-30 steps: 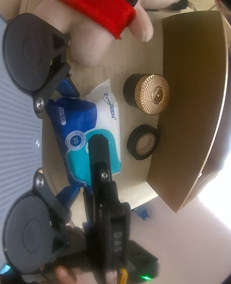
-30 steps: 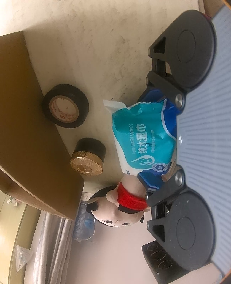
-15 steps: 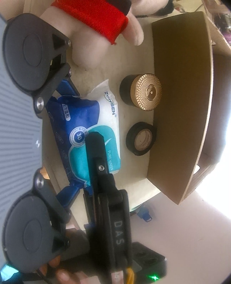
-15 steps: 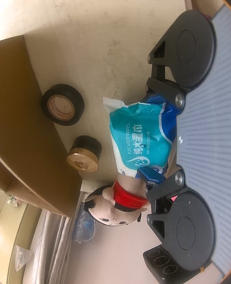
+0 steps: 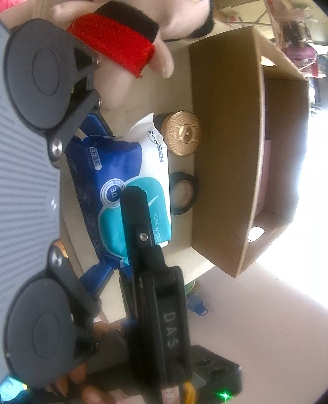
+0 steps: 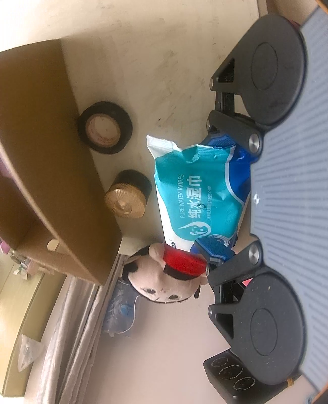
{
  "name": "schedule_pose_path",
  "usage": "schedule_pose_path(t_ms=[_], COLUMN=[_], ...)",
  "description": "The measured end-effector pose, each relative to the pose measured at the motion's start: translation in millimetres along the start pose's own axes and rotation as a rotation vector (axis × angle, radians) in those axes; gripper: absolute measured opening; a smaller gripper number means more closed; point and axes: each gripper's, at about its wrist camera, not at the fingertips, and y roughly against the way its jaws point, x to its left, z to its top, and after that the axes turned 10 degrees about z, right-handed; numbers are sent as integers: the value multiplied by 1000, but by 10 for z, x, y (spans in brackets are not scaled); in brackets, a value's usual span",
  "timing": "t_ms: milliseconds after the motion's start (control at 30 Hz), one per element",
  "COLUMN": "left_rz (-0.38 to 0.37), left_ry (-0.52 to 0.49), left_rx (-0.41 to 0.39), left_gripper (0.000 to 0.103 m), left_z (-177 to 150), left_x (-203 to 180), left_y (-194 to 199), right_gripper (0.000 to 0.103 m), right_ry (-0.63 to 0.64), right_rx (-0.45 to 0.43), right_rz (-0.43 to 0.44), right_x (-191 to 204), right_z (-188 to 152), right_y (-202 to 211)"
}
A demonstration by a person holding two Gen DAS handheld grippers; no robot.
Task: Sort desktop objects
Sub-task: 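Lift the wet wipes pack with the right gripper toward the box, then lower the wet wipes pack into the box beside the pink book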
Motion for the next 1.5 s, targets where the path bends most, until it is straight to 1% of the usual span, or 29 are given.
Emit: schedule_pose_path(t_ms=[200, 367, 500, 633, 733, 800, 900, 1067, 1167, 1300, 1400, 1433, 1500], left_rz=[25, 46, 60, 62, 54, 35, -6, -57, -83, -114, -89, -93, -116], left_ry=[-27, -53, -75, -92, -104, -103, -80, -50, -42, -57, -65, -66, -28], left_rx=[-60, -139, -201, -235, -242, -228, -178, -72, -19, 15, 58, 77, 128], left_gripper=[102, 102, 103, 103, 103, 103, 103, 102, 101, 100, 100, 100, 100], left_z=[142, 410, 705, 1036, 1309, 1510, 1815, 2179, 2273, 2354, 2385, 2304, 2281], left_x=[-27, -50, -98, -141, -147, -121, -38, 63, 133, 145, 156, 91, 161], left_y=[175, 344, 423, 384, 281, 159, -105, -606, -850, -1053, -1221, -1232, -1334], right_gripper=[70, 70, 70, 70, 70, 70, 70, 70, 70, 69, 67, 68, 68], right_ry=[54, 108, 160, 188, 196, 198, 184, 111, 55, 29, 37, 45, 57], right_rx=[-18, -48, -89, -122, -141, -154, -157, -132, -109, -69, -37, -30, -14], right_rz=[5, 16, 29, 20, 9, -5, -41, -82, -104, -187, -224, -230, -249], right_x=[205, 439, 632, 753, 770, 759, 679, 357, 112, -126, -153, -139, -114], right_z=[108, 320, 573, 863, 1133, 1332, 1607, 2031, 2180, 2260, 2251, 2239, 2226], right_y=[107, 242, 376, 455, 511, 507, 496, 375, 293, 170, 88, 76, 39])
